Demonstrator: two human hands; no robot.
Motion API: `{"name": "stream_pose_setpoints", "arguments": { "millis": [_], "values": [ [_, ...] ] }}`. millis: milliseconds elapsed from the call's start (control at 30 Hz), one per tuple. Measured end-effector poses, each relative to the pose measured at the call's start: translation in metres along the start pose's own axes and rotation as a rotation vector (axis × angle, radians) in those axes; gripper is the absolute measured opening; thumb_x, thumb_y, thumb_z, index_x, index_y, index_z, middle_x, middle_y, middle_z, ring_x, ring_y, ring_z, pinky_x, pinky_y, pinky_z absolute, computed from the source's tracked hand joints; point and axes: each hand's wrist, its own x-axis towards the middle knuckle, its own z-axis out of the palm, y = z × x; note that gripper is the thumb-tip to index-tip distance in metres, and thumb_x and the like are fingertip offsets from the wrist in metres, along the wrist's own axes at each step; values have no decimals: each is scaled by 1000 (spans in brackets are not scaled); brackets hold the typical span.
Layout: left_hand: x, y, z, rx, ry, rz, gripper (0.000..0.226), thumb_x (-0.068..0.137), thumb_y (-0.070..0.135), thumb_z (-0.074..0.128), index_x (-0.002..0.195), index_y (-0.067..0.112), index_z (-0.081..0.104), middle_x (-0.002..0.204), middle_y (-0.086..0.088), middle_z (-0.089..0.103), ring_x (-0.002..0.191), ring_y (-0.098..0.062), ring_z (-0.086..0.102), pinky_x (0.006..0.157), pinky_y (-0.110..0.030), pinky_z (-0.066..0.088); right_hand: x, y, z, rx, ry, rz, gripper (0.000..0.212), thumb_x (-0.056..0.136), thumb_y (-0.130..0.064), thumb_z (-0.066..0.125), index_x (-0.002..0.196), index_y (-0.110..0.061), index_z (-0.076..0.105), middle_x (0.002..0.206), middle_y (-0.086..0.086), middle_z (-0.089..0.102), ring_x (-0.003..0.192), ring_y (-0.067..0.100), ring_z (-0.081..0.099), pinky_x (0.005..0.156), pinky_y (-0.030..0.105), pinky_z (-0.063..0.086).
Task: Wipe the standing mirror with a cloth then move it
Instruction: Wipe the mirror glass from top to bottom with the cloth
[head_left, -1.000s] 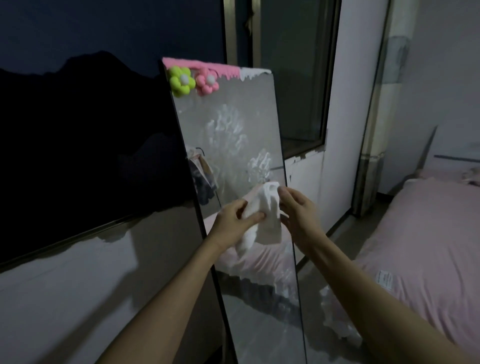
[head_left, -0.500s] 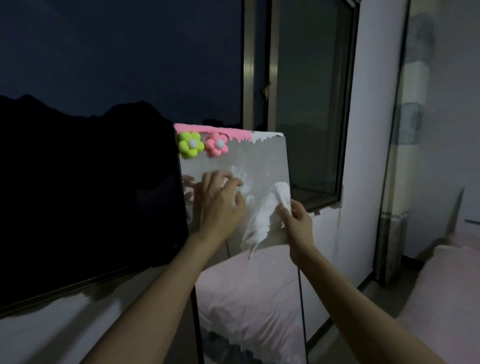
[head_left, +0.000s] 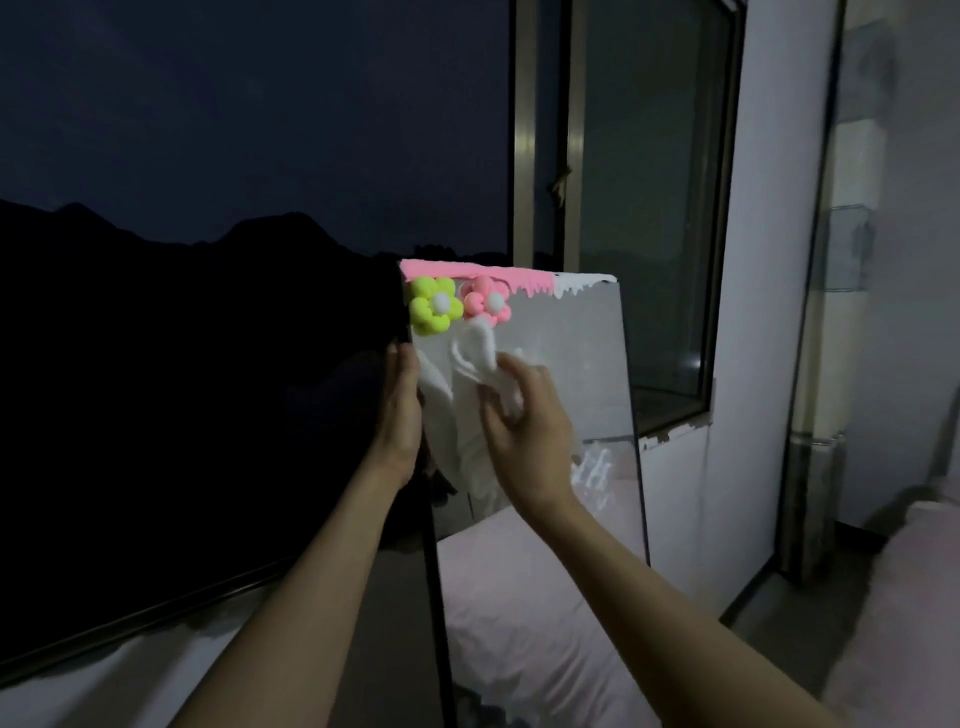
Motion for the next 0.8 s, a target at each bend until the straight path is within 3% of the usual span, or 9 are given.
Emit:
{"name": "stream_pose_setpoints", "arguments": {
  "millis": [67,167,267,333,400,467,567,700,800],
  "values": [
    [-5,6,5,-58,-50,-72,52,96,50,28,112,10,57,116,-16,58,105,-24,56,93,-36,43,-2,-4,13,-55,9,-129,31,86,-24,50,116,-25,52,91,7,57,71,11,52,53,31,48],
    [-6,6,4,-161,-169,-146,47,97,43,28,89,10,61,82,-13,65,80,-21,62,72,-29,48,-5,1,22,-145,27,-215,32,86,-22,50,118,-26,53,87,8,56,66,17,55,45,30,44],
    [-8,4,1,-251,-221,-172,54,97,44,31,82,12,72,81,-10,71,78,-20,67,79,-29,51,-12,24,12,-263,-36,-238,34,86,-24,49,120,-29,52,88,6,53,68,17,53,48,27,38],
    [-9,4,3,-285,-231,-153,51,99,42,30,93,13,71,92,-7,72,90,-19,67,89,-29,50,-14,47,2,-236,-44,32,33,89,-22,49,121,-26,55,89,2,50,74,19,55,54,26,41],
    [-14,9,8,-291,-257,-124,46,101,37,25,98,14,64,85,0,74,81,-12,70,72,-20,55,-5,68,-8,-160,-19,531,27,93,-19,46,117,-20,58,92,1,54,82,26,59,64,24,48],
    [-16,8,11,-305,-258,-110,45,102,35,23,99,15,63,84,2,75,80,-10,70,68,-20,55,8,70,-18,-216,6,700,26,93,-18,43,114,-16,58,103,10,59,83,26,59,74,31,52],
    [-26,12,12,-355,-263,-104,45,101,35,28,98,15,69,95,-3,74,92,-16,68,85,-28,53,15,27,-24,-123,118,370,29,91,-13,47,119,-11,54,107,4,51,80,10,48,69,10,42],
    [-29,10,11,-363,-275,-83,41,99,33,29,100,16,66,91,-3,73,89,-14,68,79,-25,53,9,-21,-5,-163,69,-294,34,83,-16,48,116,-20,52,84,9,52,64,14,47,52,23,37],
    [-33,13,7,-352,-292,-91,40,99,33,28,104,15,63,90,-4,72,91,-16,66,82,-26,51,11,-17,9,-241,57,-396,31,88,-17,46,119,-24,48,79,10,53,56,19,48,45,24,32]
  ]
}}
